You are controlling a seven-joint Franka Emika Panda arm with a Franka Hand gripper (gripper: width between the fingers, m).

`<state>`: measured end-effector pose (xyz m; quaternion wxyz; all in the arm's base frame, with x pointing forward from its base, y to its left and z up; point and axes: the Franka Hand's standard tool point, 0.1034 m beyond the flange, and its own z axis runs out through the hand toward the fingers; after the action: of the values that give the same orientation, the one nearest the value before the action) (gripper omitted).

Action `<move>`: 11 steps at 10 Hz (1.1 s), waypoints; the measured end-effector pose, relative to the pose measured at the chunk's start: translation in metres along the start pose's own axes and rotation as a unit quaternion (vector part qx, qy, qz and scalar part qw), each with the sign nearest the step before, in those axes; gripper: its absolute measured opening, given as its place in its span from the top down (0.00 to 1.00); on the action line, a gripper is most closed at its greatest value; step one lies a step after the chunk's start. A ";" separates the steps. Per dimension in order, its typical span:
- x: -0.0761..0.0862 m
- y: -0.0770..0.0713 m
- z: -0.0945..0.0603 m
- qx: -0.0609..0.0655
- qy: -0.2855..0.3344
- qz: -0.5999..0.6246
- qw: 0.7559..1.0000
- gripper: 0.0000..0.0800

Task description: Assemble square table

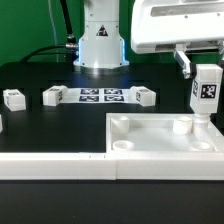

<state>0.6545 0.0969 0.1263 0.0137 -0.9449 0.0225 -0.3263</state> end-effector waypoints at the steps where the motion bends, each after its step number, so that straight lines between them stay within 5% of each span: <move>1: -0.005 0.001 0.004 -0.002 -0.002 -0.001 1.000 0.64; 3: -0.008 0.010 0.009 -0.006 -0.001 0.000 1.000 0.64; 6: -0.009 -0.007 0.013 0.000 -0.003 0.004 1.000 0.64; 11: -0.004 -0.012 0.027 -0.003 0.004 0.005 1.000 0.64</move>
Offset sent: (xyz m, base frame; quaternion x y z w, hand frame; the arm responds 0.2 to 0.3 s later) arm 0.0091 0.0163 -0.0012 0.0357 0.0172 0.0303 0.9988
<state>0.6682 0.1095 0.1034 0.0123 -0.9435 0.0279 -0.3299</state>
